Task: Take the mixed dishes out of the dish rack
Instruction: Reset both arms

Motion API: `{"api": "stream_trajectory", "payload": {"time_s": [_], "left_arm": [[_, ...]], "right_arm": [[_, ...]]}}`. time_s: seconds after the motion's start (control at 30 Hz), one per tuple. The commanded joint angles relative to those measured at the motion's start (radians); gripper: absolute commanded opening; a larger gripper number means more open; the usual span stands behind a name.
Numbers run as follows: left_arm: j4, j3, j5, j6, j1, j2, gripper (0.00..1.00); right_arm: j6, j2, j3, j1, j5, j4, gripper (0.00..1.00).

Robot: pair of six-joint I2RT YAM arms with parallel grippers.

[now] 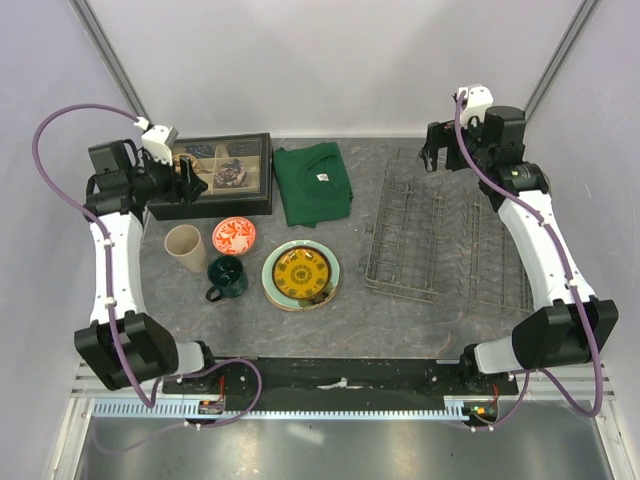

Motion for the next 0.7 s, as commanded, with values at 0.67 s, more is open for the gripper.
{"api": "stream_trajectory", "payload": {"time_s": [0.67], "left_arm": [[0.627,-0.232,-0.197,-0.314,-0.123,-0.199,0.72]], "right_arm": [[-0.045,-0.130,-0.028,-0.004,0.314,0.145,0.98]]}}
